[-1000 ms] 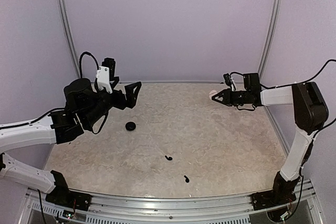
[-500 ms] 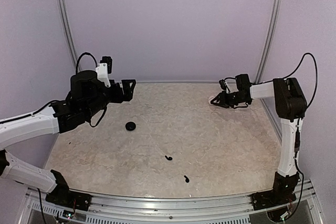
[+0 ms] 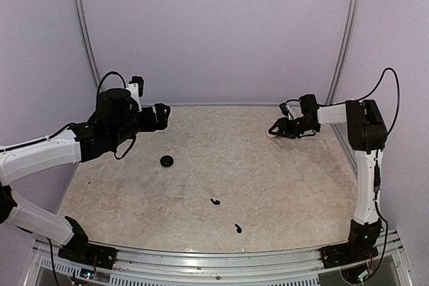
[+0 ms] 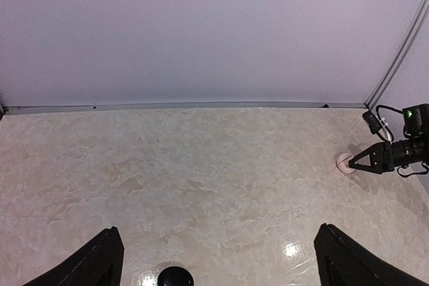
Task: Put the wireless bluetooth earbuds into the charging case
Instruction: Place the charging case with the earbuds at the center of the board, then pick up the charging case from the center of the board.
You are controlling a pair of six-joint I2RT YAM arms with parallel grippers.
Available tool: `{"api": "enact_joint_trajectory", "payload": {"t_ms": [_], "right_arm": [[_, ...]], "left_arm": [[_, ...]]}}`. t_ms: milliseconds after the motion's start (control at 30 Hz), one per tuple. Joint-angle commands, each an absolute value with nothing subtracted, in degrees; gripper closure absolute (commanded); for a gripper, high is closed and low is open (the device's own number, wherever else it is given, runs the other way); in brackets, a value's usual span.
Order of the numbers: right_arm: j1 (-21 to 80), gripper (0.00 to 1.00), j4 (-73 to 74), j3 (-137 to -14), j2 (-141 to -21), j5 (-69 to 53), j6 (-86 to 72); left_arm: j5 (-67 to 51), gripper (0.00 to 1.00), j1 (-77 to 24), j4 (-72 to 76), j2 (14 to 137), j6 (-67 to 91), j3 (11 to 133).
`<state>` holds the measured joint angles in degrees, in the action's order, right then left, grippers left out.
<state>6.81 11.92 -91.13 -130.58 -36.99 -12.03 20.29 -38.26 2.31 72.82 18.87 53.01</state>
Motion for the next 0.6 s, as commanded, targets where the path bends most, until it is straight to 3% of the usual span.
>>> {"api": "enact_joint_trajectory", "payload": {"t_ms": [0, 333, 567], "right_arm": [[4.9, 0.41, 15.9, -89.9, -127.4, -31.8, -10.2], [4.0, 0.24, 13.6, -81.0, -114.2, -28.7, -7.7], [4.6, 0.18, 9.9, -75.0, -105.8, -32.5, -7.2]], "left_arm": [[19.2, 0.01, -35.8, -2.8, 74.4, 21.5, 55.7], [14.0, 0.01, -31.5, -9.7, 79.9, 24.9, 55.9], [9.3, 0.01, -29.3, -8.1, 83.8, 25.8, 52.1]]}}
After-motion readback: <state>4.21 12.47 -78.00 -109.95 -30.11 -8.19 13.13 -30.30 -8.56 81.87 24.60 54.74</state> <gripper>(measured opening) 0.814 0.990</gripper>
